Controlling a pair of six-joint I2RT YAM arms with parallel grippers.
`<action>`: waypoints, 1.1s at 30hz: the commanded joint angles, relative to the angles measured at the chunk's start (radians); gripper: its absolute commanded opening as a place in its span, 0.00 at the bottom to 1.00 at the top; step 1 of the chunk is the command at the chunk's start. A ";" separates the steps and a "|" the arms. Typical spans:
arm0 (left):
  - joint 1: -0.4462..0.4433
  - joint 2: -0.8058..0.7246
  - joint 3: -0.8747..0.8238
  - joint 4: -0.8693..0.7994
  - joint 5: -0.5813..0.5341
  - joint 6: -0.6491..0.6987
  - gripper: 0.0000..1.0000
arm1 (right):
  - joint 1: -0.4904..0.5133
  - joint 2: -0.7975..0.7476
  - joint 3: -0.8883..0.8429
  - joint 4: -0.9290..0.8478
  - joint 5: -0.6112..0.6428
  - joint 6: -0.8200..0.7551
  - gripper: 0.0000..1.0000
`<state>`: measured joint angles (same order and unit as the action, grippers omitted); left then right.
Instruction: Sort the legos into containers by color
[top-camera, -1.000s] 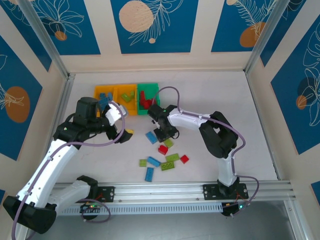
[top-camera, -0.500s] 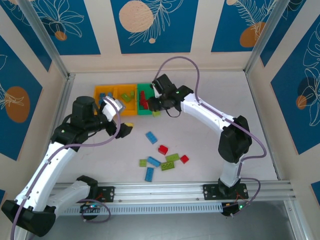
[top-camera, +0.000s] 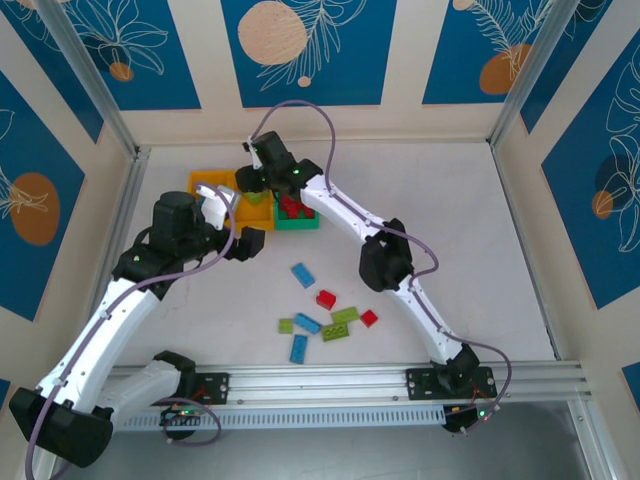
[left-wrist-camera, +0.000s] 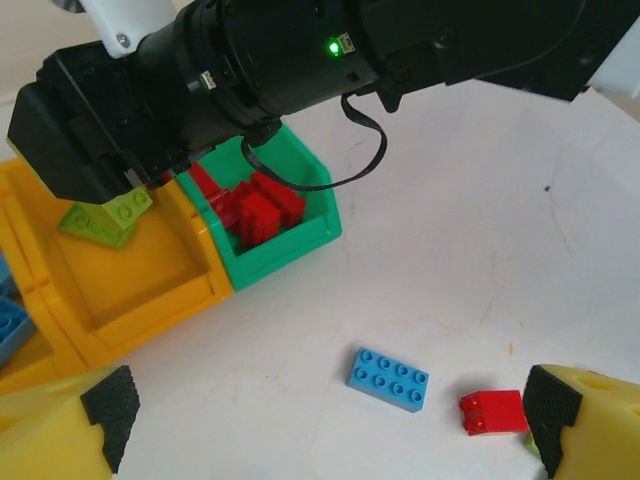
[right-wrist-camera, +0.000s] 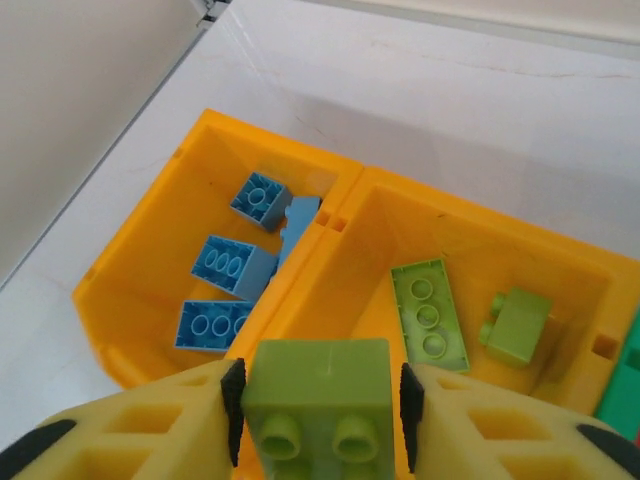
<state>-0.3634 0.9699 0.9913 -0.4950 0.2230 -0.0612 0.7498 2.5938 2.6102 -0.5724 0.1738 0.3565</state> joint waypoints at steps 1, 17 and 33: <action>-0.005 -0.008 -0.006 -0.042 -0.062 -0.097 1.00 | -0.001 -0.019 0.095 -0.099 -0.030 -0.007 0.58; -0.224 0.213 0.011 -0.140 -0.155 -0.535 0.87 | -0.102 -0.706 -0.565 -0.195 0.059 0.107 0.62; -0.353 0.871 0.342 -0.325 -0.060 -0.635 0.93 | -0.272 -1.137 -1.232 -0.236 0.112 0.264 0.65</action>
<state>-0.7074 1.7634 1.2675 -0.7422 0.1177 -0.6827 0.4820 1.5227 1.3808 -0.7895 0.2607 0.5957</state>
